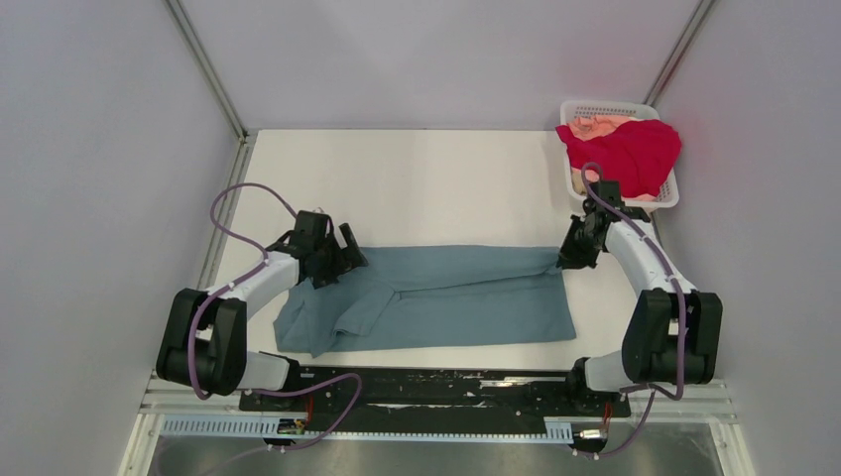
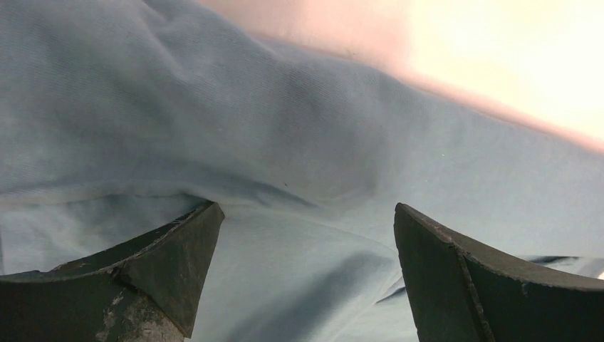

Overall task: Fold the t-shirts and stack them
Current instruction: Fold the other side of the tshirt into a rectangle, then rotate the tshirt 90 degrees, then grab the bottom of the folded rectangular tshirt with both arms

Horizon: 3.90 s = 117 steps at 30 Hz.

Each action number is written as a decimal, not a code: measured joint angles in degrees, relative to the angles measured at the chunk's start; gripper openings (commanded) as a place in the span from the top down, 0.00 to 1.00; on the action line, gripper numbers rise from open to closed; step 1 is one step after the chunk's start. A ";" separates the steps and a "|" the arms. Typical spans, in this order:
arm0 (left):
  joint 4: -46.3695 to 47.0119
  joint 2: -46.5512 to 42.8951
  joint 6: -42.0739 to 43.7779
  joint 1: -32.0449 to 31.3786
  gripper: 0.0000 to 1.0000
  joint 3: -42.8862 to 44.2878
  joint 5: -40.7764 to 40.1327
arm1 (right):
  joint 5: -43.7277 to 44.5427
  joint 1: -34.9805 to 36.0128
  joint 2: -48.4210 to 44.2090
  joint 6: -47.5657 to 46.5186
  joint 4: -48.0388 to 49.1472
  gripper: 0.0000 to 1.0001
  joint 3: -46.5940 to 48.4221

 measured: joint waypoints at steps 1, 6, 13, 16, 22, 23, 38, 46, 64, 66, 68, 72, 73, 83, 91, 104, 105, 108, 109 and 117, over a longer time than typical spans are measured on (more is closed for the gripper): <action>-0.26 0.00 0.15 0.07 0.00 0.09 -0.35 | -0.20 -0.39 0.81 -0.13 -1.11 1.00 0.00; -2.38 0.02 1.25 0.46 0.00 0.98 -2.12 | -1.07 -0.37 3.82 -0.66 -3.78 1.00 -0.02; -3.17 0.02 2.27 0.57 0.00 1.09 -3.26 | -1.84 -0.37 5.25 -1.05 -5.46 0.94 1.27; -3.26 0.13 2.47 0.57 0.00 1.20 -3.28 | 0.68 -0.52 5.51 -0.72 -6.21 0.68 1.36; -4.04 0.70 2.71 0.57 0.00 2.05 -3.61 | 11.63 -1.14 9.03 1.88 -6.93 0.28 1.36; -4.13 0.70 2.71 0.57 0.00 2.08 -3.72 | 13.77 -1.14 9.22 2.34 -7.10 0.22 1.38; -4.50 18.69 1.05 4.33 0.00 18.97 2.14 | -10.56 9.90 -2.21 -3.74 19.54 0.00 -7.15; -9.11 45.51 5.20 6.08 0.00 55.71 6.84 | -11.80 19.52 6.78 -4.24 27.50 0.00 -9.90; -1.75 78.93 -5.75 4.61 0.00 102.73 28.33 | -29.29 53.00 21.22 -4.02 33.73 0.00 -0.61; 0.92 80.56 -7.96 3.74 0.00 104.39 28.55 | -29.22 55.25 23.74 -3.67 33.73 0.00 2.75; 3.93 82.29 -9.46 2.64 0.00 105.98 28.41 | -26.97 56.65 24.04 -2.80 33.64 0.00 4.00; 7.32 82.95 -9.94 0.17 0.00 106.20 26.49 | -16.04 57.27 17.49 -0.11 32.26 0.00 1.16; 7.69 82.93 -9.86 -0.35 0.00 106.20 26.05 | -13.03 56.96 14.47 0.72 31.89 0.00 -0.22; -2.73 65.66 -0.92 -1.49 0.00 98.49 18.97 | 2.86 51.41 -14.86 8.61 32.02 0.00 -15.21; -2.73 9.84 4.79 -4.83 0.00 49.00 3.56 | -3.50 57.44 -17.81 5.62 31.95 0.00 -21.99; -20.41 -34.34 -12.15 -23.63 0.01 -10.32 -12.68 | -0.15 65.29 -2.78 4.59 32.02 0.12 -21.84; -21.66 -36.17 -13.49 -24.22 0.01 -11.85 -12.61 | 0.02 65.51 -2.21 4.59 32.54 0.13 -21.31; -24.17 -39.06 -17.05 -24.85 0.05 -15.72 -12.02 | 0.61 66.05 -0.72 4.70 33.42 0.21 -20.55; -24.92 -39.21 -18.23 -24.94 0.10 -17.03 -11.58 | 0.92 66.18 -0.35 4.79 33.68 0.22 -20.41; -23.06 -39.21 -22.43 -25.62 0.59 -20.17 -6.29 | 2.25 67.47 1.55 5.14 34.58 0.30 -19.34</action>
